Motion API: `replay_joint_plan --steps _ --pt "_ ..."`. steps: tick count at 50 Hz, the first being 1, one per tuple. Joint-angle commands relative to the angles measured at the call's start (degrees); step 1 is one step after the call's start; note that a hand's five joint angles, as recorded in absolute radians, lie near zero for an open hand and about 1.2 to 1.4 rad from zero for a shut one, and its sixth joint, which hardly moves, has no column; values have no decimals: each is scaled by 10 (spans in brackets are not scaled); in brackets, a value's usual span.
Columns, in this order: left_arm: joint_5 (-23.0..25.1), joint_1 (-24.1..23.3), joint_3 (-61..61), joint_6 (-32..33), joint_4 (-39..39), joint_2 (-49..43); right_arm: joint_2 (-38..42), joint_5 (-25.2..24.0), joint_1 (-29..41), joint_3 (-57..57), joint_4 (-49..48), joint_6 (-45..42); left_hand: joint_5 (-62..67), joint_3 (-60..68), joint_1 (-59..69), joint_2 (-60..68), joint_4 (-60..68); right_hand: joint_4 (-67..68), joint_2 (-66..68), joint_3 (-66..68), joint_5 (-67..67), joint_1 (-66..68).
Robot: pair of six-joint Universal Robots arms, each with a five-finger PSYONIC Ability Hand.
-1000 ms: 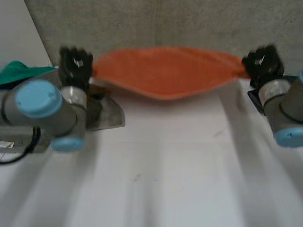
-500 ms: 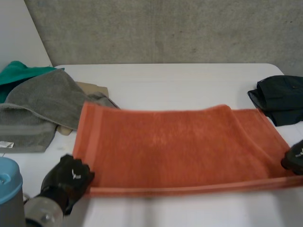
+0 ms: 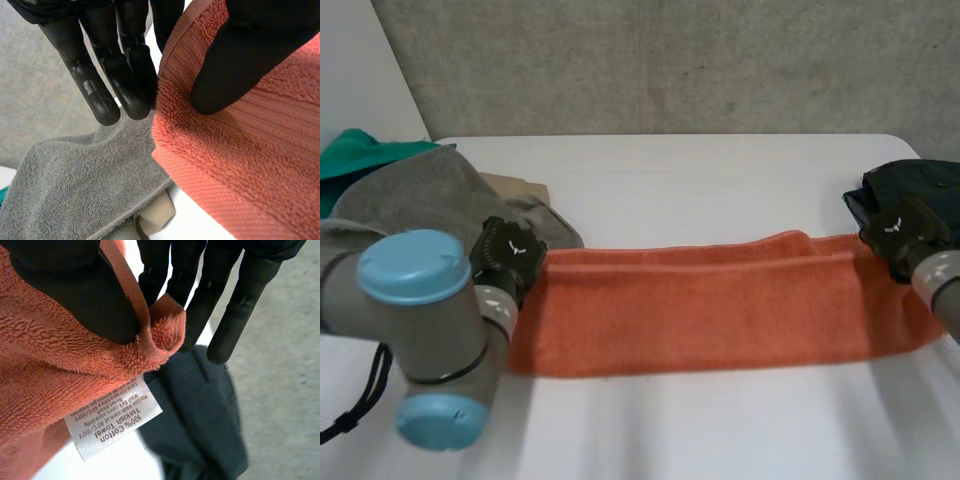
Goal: Fold the laundry.
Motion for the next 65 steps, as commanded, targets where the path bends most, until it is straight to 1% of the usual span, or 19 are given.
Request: replay_joint_plan --steps 1,10,11,12,13,14,15,19,23,27,31,37,43,50,53,54,57,58,65 --pt "-37 3 102 5 21 -102 95 25 26 -86 -80 -1 137 113 142 110 110 110 127 114 122 162" --pt "-47 3 201 11 46 -169 177 51 48 -172 -126 1 137 113 142 110 110 110 127 114 122 162" --pt "-48 3 205 11 54 -171 181 60 50 -178 -133 3 119 95 123 92 92 -14 3 -10 -2 37" --pt "-50 2 209 12 62 -172 187 83 55 -185 -143 6 -61 -85 -57 -88 -88 -565 -548 -561 -553 -513" --pt "-51 2 210 13 68 -171 187 91 56 -186 -147 10 -280 -303 -275 -306 -306 -590 -573 -586 -578 -538" --pt "-52 -2 209 17 77 -169 185 99 58 -187 -150 14 -538 -562 -533 -565 -565 -590 -573 -586 -578 -538" --pt "-52 -4 209 18 80 -167 182 104 60 -186 -151 19 -547 -571 -543 -574 -574 -590 -573 -586 -578 -538" --pt "-52 -12 194 22 80 -154 147 112 59 -168 -146 59 -558 -581 -553 -584 -585 -590 -573 -586 -578 -538" --pt "-52 -19 152 20 80 -112 71 96 52 -114 -127 109 -556 -579 -551 -582 -583 -590 -573 -586 -578 -538" --pt "-49 -19 102 14 80 -59 -13 25 35 -56 -72 144 -558 -581 -553 -584 -585 -590 -573 -586 -578 -538" --pt "-45 -19 48 11 85 -13 -53 -25 -16 -21 0 138 -558 -581 -553 -584 -585 -590 -573 -586 -578 -538" --pt "-44 -21 -7 -18 86 26 -69 -67 -71 16 76 136 -556 -579 -551 -582 -583 -509 -492 -504 -496 -457" --pt "-42 -25 -22 -45 86 34 -52 -85 -101 42 63 107 -554 -578 -550 -581 -581 -461 -444 -457 -449 -410" --pt "-42 -29 -22 -47 86 31 23 -79 -118 35 5 75 -554 -578 -550 -581 -581 -455 -438 -451 -443 -403" --pt "-42 -29 -22 -47 86 31 39 -79 -126 31 -7 75 -553 -576 -548 -579 -580 -388 -371 -384 -376 -336" --pt "-42 -29 -22 -47 86 31 47 -79 -130 27 -10 75 -554 -578 -550 -581 -581 -271 -254 -267 -259 -219" --pt "-43 -29 -22 -47 86 33 55 -78 -134 19 -8 75 -554 -578 -550 -581 -581 -60 -43 -56 -48 -9" --pt "-43 -29 -22 -47 86 33 55 -75 -140 15 -10 75 -554 -578 -550 -581 -581 108 125 112 120 160" --pt "-43 -30 -24 -47 85 41 39 -70 -198 17 -10 72 -554 -578 -550 -581 -581 110 127 114 122 162"
